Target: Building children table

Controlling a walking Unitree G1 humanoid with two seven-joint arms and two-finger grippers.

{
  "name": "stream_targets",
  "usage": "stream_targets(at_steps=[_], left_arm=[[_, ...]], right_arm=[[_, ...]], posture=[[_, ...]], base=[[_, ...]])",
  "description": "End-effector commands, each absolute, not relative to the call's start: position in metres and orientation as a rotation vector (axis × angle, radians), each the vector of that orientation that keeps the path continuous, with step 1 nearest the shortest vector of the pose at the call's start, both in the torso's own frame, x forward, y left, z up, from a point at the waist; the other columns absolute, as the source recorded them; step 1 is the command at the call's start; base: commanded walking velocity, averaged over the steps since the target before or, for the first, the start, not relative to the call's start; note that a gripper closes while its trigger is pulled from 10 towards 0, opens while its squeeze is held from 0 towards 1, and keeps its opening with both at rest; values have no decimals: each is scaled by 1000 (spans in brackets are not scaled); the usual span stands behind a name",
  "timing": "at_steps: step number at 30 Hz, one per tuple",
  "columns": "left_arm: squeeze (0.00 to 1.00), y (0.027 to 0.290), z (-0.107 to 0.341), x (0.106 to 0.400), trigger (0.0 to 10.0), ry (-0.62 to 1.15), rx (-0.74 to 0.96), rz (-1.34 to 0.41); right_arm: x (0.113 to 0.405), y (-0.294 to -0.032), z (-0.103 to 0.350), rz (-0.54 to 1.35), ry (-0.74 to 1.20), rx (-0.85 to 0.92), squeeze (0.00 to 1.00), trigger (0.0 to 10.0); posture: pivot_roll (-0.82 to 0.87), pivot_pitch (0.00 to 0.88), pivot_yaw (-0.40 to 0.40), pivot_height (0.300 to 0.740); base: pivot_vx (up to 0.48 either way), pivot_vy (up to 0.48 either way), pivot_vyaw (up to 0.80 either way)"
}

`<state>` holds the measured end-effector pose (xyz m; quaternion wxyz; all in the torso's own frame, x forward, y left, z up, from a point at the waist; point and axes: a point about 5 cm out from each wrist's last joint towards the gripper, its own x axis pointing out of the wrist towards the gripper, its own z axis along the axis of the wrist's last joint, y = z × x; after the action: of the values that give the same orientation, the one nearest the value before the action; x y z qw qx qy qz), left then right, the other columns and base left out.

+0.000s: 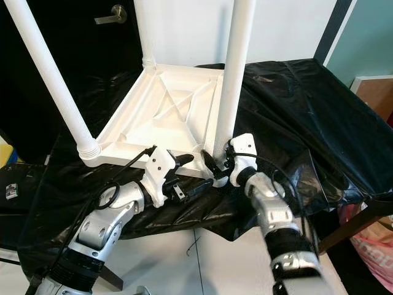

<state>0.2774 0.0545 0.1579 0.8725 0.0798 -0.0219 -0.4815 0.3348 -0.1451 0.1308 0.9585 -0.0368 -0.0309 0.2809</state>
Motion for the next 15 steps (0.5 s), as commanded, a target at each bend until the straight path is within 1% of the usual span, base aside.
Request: stream_targets(at_steps=[1,2,4,5,11,15], left_arm=[[0,54,159,280,10000,-59,173,-978],[0,54,160,281,10000,-61,174,-978],[0,54,160,281,10000,-61,174,-978],[0,54,160,281,10000,-63,175,-976],[0,55,161,281,10000,-67,177,-968],[0,54,161,280,10000,-67,175,-966]], right_arm=[[337,-144,129,610,-53,-81,0,10000],[340,-145,128,624,-41,-99,0,4784],[340,-145,128,624,-41,-99,0,4784],[342,-146,127,630,-30,-113,0,0],[343,-148,124,671,-3,-127,0,0],[341,-149,120,675,14,-104,0,0]], posture=[[-21,0,-22,740],[-19,0,-24,740],[-19,0,-24,740],[-15,0,-27,740],[-6,0,-32,740],[-3,0,-31,740]], base=[[0,0,0],[0,0,0],[0,0,0],[0,0,0],[0,0,0],[0,0,0]])
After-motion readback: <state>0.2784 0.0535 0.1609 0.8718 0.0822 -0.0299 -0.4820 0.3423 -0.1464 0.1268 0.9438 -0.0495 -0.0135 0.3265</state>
